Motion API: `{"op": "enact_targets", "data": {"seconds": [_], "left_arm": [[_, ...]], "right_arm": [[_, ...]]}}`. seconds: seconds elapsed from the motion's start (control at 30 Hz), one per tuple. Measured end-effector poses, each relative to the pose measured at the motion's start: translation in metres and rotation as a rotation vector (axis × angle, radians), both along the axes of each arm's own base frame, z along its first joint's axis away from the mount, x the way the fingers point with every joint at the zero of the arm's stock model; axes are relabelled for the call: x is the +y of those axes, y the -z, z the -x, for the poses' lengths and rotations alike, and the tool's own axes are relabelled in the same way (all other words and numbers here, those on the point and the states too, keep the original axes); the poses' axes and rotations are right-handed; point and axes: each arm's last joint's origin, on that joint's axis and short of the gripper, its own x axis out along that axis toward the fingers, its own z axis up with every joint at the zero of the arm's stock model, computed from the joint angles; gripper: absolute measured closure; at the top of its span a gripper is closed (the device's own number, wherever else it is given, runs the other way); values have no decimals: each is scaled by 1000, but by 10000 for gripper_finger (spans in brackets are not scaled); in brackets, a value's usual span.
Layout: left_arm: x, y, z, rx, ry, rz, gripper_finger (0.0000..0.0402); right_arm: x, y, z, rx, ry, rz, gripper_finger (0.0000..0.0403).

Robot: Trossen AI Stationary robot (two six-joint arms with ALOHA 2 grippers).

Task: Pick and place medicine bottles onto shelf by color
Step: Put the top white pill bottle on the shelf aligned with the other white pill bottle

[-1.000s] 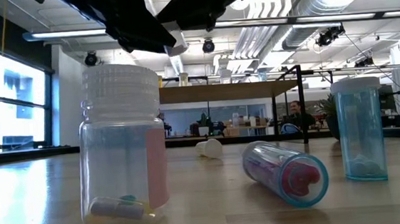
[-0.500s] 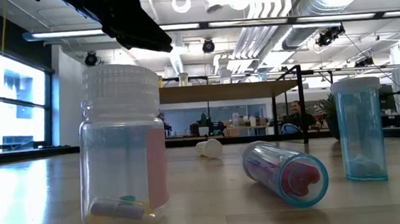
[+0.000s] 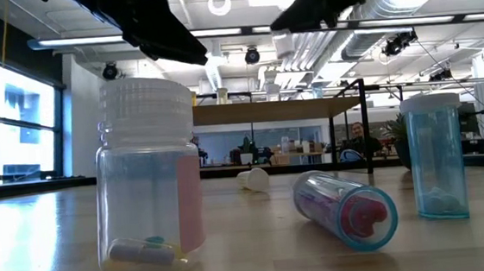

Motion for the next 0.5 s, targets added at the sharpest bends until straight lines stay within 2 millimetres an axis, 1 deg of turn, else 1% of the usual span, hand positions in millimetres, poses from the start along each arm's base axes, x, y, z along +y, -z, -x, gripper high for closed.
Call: {"op": "enact_targets", "data": {"seconds": [0.17, 0.27, 0.4, 0.5], "left_arm": [[0, -1, 0, -7, -2, -1, 188], [0, -1, -1, -14, -4, -1, 188], [0, -1, -1, -17, -6, -2, 188], [0, -1, -1, -17, -5, -2, 188]], "right_arm": [[-12, 24, 9, -139, 37, 16, 270], [-16, 33, 13, -185, 51, 27, 270], [-24, 42, 10, -179, 35, 25, 270], [-30, 48, 3, -167, 49, 27, 270]]}}
